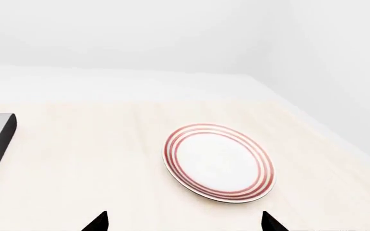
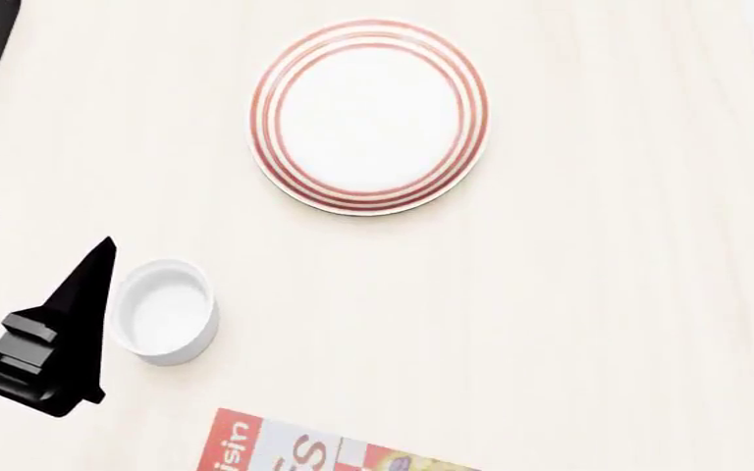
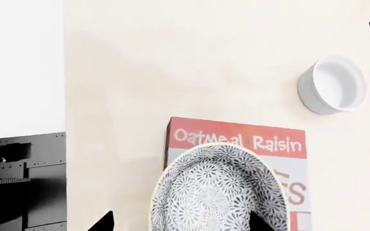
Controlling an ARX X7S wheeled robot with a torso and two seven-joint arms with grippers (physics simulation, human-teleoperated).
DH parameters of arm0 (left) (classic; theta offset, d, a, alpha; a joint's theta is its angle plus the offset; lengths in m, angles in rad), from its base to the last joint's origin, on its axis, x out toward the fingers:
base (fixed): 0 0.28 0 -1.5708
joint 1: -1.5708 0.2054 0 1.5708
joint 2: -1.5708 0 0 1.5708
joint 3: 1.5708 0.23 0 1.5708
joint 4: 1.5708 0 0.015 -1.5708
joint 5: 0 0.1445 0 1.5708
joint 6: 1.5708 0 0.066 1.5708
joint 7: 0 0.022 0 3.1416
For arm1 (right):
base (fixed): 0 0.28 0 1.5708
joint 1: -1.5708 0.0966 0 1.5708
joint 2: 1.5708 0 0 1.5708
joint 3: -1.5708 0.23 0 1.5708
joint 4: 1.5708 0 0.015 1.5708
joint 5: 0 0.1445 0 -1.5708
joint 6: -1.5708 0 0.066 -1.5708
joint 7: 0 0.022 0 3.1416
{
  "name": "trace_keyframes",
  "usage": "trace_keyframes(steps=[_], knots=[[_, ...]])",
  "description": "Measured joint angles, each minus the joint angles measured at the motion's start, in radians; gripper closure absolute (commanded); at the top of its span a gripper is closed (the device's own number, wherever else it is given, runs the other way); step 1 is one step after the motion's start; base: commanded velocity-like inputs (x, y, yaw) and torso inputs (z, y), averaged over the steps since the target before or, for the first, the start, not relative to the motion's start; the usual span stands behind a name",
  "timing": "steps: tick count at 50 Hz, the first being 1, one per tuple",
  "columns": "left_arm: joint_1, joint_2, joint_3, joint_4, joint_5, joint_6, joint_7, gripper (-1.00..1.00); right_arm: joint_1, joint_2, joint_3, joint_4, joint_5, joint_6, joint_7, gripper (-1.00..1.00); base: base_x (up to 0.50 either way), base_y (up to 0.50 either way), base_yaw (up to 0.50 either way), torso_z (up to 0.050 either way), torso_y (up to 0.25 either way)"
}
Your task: Pick the akita bowl on the cookies box and place it on the plate.
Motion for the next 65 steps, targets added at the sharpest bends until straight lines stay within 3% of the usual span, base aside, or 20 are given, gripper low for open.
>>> trace_keyframes(steps=[47,48,65], knots=[[0.021,-0.010,0.001,-0.006,0.000,0.023,0.003,-1.00,-0.002,-0.072,-0.147,0.076,-0.074,0.122,-0.064,-1.00,0.00,0.00,0.00,0.000,0.000],[0.021,-0.010,0.001,-0.006,0.000,0.023,0.003,-1.00,-0.003,-0.072,-0.146,0.076,-0.079,0.125,-0.066,1.00,0.00,0.00,0.00,0.000,0.000],[0.023,-0.014,0.001,-0.003,-0.003,0.026,0.000,-1.00,-0.007,-0.072,-0.133,0.057,-0.120,0.154,-0.099,1.00,0.00,0.00,0.00,0.000,0.000]])
